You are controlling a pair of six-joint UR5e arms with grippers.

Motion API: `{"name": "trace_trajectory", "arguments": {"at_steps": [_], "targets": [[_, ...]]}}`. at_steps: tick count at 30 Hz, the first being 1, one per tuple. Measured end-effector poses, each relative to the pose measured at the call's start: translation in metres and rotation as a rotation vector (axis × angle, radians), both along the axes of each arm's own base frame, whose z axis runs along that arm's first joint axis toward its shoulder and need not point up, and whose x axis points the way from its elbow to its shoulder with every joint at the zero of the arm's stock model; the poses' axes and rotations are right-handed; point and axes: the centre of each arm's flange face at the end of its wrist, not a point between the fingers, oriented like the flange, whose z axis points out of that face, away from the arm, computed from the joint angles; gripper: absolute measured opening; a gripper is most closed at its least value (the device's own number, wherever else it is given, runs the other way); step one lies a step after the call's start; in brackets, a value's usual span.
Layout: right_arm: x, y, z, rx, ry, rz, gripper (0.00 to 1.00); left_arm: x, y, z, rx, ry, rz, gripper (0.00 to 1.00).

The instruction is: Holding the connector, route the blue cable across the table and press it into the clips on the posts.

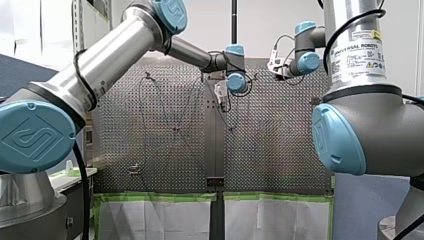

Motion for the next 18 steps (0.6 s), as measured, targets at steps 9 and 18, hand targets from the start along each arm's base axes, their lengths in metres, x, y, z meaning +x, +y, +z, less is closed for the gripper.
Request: {"name": "trace_trajectory", "arguments": {"at_steps": [9,18], "targets": [[-0.013,-0.011,-0.002,-0.003,0.000,-0.008,0.00,0.001,-0.001,0.000,0.005,0.005,0.001,0.24],[-0.020,-0.015,-0.002,-0.004,0.003,-0.018,0.00,-0.011,-0.004,-0.004,0.031,0.041,0.025,1.00]]}}
